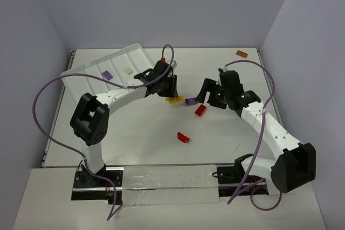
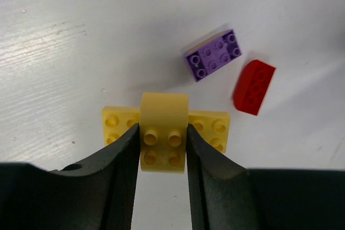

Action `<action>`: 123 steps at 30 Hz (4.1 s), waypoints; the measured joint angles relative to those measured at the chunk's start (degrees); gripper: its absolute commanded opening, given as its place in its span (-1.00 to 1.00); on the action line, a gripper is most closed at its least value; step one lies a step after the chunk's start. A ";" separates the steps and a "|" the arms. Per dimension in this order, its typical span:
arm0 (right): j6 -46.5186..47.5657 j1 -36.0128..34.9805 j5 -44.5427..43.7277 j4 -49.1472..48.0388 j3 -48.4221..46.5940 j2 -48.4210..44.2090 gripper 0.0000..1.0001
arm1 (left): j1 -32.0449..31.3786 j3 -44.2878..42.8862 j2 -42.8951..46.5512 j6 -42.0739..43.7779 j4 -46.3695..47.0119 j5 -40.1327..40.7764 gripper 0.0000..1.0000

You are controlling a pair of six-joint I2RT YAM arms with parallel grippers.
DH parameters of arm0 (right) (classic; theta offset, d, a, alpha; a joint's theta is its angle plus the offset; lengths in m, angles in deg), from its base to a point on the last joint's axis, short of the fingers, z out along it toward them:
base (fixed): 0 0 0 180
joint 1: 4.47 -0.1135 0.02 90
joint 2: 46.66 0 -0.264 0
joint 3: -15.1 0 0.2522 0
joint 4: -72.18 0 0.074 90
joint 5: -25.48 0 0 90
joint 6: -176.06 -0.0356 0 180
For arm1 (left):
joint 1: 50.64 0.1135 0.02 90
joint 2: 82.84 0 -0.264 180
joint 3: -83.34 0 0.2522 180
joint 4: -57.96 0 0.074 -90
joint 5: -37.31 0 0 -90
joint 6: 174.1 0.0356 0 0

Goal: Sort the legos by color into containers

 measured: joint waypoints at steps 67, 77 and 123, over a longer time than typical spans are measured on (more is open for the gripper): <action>-6.45 -2.28 2.25 -9.50 -4.35 10.43 -1.00 | 21.98 -24.57 -8.92 -13.26 -3.96 -0.17 -1.00; -4.70 -2.28 0.45 -7.35 -2.57 6.82 -1.00 | 26.57 -31.25 -21.38 -12.89 -7.49 6.05 -1.00; -13.12 -0.72 23.11 -12.55 -8.65 12.20 -1.00 | 15.56 15.15 16.03 6.59 15.37 -12.94 0.30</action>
